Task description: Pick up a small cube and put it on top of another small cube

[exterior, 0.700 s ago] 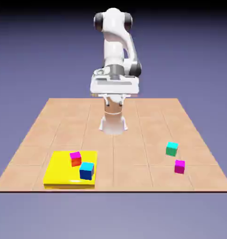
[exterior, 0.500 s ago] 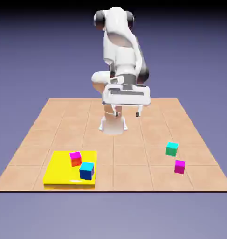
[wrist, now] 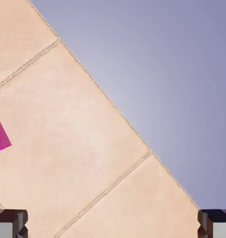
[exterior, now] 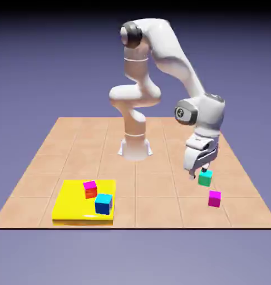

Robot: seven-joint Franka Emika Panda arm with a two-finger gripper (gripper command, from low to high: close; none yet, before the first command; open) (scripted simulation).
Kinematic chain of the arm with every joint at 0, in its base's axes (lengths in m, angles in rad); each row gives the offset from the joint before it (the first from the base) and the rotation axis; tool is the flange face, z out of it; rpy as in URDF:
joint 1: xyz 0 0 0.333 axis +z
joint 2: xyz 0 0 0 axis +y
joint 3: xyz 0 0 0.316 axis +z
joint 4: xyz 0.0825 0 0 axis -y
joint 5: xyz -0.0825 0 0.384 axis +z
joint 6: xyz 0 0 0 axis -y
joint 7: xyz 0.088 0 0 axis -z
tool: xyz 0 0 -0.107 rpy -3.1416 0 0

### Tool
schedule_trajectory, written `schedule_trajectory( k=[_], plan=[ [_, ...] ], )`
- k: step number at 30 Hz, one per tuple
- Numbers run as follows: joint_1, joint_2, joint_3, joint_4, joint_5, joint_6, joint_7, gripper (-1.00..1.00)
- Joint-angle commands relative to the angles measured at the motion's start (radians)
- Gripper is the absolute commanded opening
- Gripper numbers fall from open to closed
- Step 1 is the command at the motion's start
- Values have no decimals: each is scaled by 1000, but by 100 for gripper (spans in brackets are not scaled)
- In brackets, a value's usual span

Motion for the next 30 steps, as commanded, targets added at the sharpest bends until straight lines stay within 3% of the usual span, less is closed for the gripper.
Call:
schedule_trajectory(
  k=[1,9,14,15,19,30],
  plan=[
    [8,36,17,26,-17,-29,-5,0],
    [70,326,150,232,-154,-263,-43,0],
    [95,440,80,214,-245,-142,14,0],
    [95,440,80,214,-245,-142,14,-100],
    [71,332,146,231,-159,-256,-40,-100],
    [150,-54,204,-129,239,-217,195,-100]
  ],
)
